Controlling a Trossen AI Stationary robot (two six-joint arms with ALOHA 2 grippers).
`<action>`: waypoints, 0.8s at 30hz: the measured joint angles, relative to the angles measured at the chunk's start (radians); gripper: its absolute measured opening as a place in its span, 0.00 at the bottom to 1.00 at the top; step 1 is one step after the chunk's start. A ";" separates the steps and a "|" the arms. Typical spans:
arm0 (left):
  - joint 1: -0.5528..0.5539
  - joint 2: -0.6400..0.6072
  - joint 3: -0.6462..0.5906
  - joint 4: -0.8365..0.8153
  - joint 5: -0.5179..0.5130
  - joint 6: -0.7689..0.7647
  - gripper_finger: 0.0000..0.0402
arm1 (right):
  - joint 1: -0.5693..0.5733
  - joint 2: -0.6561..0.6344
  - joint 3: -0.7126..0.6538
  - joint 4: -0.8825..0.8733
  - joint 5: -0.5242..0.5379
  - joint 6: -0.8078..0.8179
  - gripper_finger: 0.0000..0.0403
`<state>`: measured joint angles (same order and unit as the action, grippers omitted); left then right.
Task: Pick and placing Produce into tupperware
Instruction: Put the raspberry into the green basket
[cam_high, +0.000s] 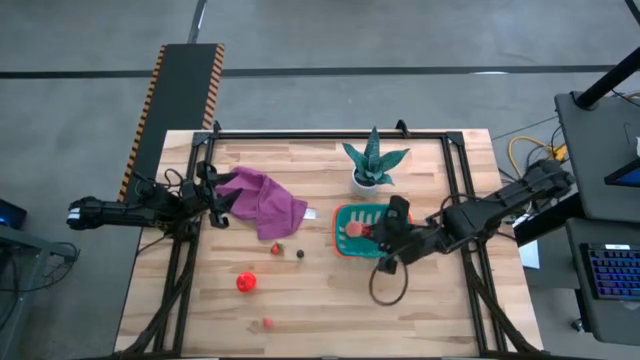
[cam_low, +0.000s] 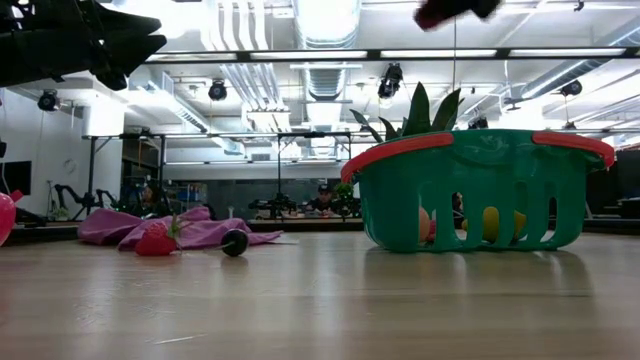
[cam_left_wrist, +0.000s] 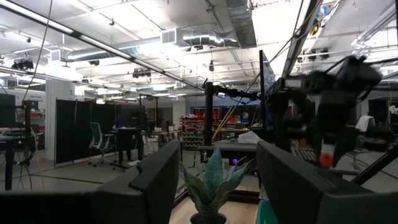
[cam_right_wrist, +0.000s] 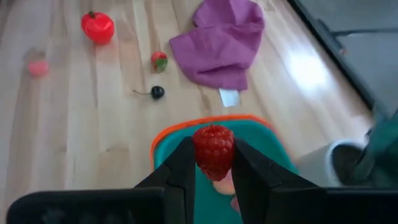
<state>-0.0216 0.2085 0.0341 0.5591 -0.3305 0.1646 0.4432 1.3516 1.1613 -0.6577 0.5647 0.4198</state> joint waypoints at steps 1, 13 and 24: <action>0.000 0.000 0.000 -0.001 0.000 0.000 0.49 | -0.005 -0.030 -0.054 0.033 -0.005 0.030 0.17; 0.000 -0.001 0.000 0.000 -0.002 0.007 0.49 | -0.065 -0.080 -0.312 0.069 -0.018 0.394 0.17; 0.000 -0.002 0.000 0.000 -0.019 0.008 0.49 | -0.116 0.068 -0.257 0.068 -0.014 0.672 0.17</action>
<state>-0.0212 0.2066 0.0341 0.5591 -0.3491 0.1726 0.3269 1.4201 0.9044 -0.5896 0.5510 1.0918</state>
